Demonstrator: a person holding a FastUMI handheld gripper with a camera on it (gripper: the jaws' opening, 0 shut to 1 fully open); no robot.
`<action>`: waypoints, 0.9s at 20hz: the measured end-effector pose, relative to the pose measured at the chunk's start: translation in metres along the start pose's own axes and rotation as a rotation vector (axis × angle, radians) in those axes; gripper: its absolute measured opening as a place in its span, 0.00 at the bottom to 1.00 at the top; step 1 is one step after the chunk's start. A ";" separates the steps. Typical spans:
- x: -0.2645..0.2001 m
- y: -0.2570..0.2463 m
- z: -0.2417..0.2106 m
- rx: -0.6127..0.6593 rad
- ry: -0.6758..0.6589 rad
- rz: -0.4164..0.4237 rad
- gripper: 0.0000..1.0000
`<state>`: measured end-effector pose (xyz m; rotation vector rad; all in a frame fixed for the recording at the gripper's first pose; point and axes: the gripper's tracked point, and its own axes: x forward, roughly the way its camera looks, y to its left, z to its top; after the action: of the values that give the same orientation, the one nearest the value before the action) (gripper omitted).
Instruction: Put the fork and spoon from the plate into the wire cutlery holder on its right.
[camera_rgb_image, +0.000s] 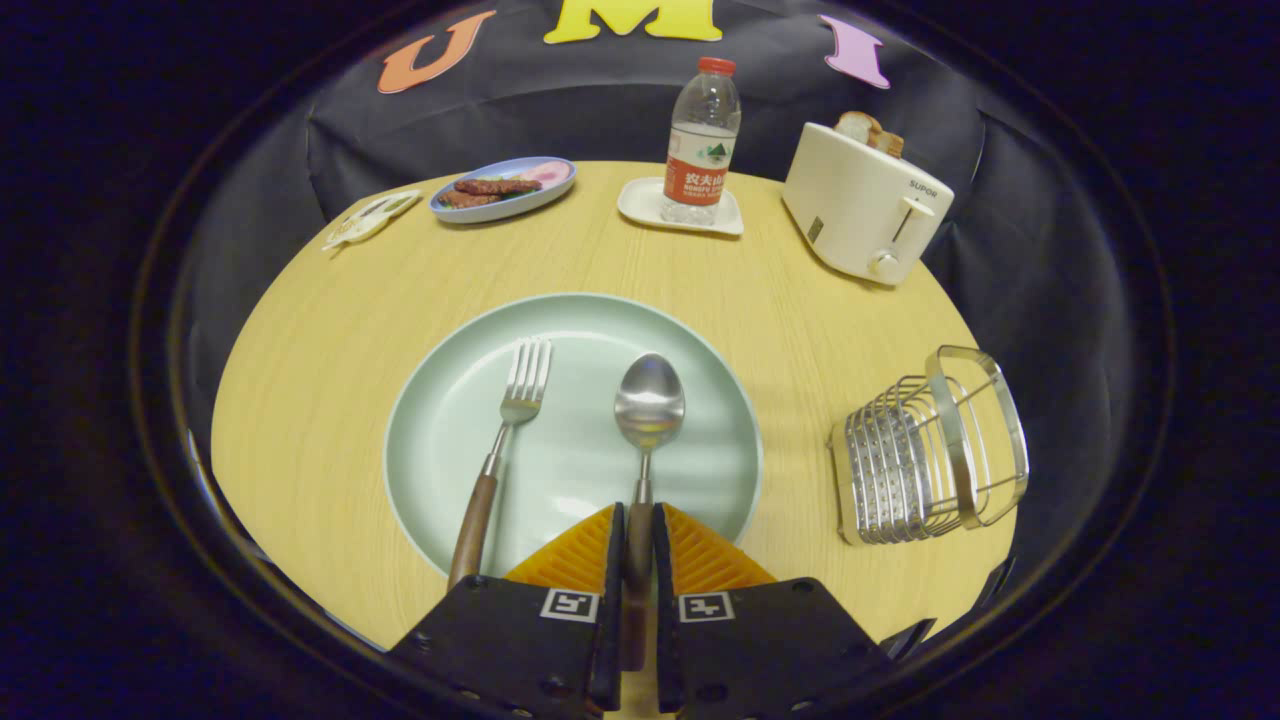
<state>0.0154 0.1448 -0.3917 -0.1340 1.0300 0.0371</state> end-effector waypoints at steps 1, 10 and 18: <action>-0.010 0.002 0.007 0.015 0.006 0.016 0.07; -0.100 -0.039 0.045 0.060 0.056 0.103 0.01; -0.156 -0.148 0.045 0.078 0.192 0.027 0.01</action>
<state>-0.0131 0.0094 -0.2212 -0.0531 1.2231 0.0086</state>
